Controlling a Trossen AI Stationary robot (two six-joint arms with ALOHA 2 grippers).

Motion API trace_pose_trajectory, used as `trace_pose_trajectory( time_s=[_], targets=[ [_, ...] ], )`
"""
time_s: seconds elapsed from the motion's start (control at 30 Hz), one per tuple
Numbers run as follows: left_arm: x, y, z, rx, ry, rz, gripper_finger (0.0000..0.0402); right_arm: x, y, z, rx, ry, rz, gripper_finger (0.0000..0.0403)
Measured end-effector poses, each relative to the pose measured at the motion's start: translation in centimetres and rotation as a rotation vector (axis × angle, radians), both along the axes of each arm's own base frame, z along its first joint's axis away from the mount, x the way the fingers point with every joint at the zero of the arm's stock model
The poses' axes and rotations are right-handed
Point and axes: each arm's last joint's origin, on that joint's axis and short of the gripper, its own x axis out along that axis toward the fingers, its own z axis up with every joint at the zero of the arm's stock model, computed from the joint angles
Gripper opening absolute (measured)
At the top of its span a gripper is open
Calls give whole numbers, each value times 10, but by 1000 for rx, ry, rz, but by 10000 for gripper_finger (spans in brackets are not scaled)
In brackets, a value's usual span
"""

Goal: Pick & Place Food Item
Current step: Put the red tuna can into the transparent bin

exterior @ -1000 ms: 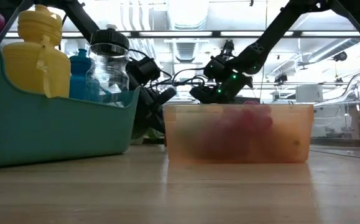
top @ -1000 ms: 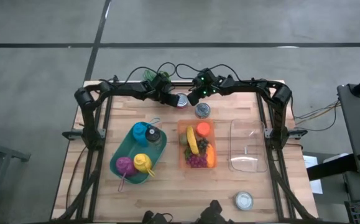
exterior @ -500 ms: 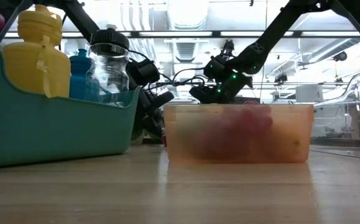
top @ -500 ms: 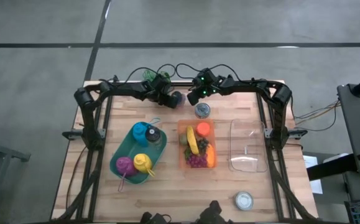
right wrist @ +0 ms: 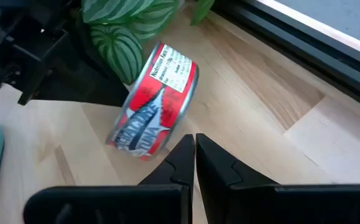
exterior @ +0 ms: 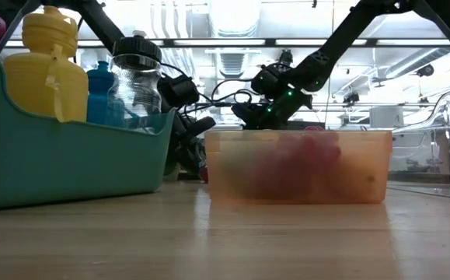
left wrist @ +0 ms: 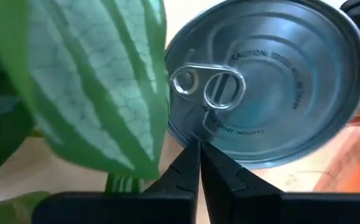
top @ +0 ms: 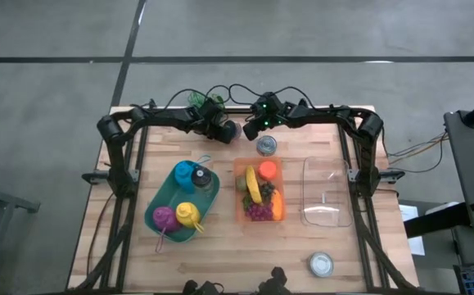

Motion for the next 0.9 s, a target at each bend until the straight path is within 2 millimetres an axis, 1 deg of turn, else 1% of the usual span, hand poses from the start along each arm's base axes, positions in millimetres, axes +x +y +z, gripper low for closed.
trace_pose_trajectory(
  time_s=[0.43, 0.53, 0.67, 0.73, 0.8, 0.9],
  targets=[
    [-3, -1, -2, 1, 39, 15, 22, 5, 5, 1, -17, -18, 9, 13],
    [-3, -1, -2, 2, 39, 15, 22, 9, 2, -7, -18, -30, 3, 13],
    [-3, -1, -2, 3, 42, 17, 22, 12, 0, -28, 31, -19, -10, 13],
    [-3, -1, -2, 3, 42, 18, 22, 13, 0, -36, 59, -14, -4, 13],
    [-3, -1, -2, 3, 43, 18, 22, 15, 0, -34, 68, -35, 17, 13],
    [-3, 0, -2, 12, 50, 25, 22, 22, -4, -23, 46, -82, 33, 13]
  ],
)
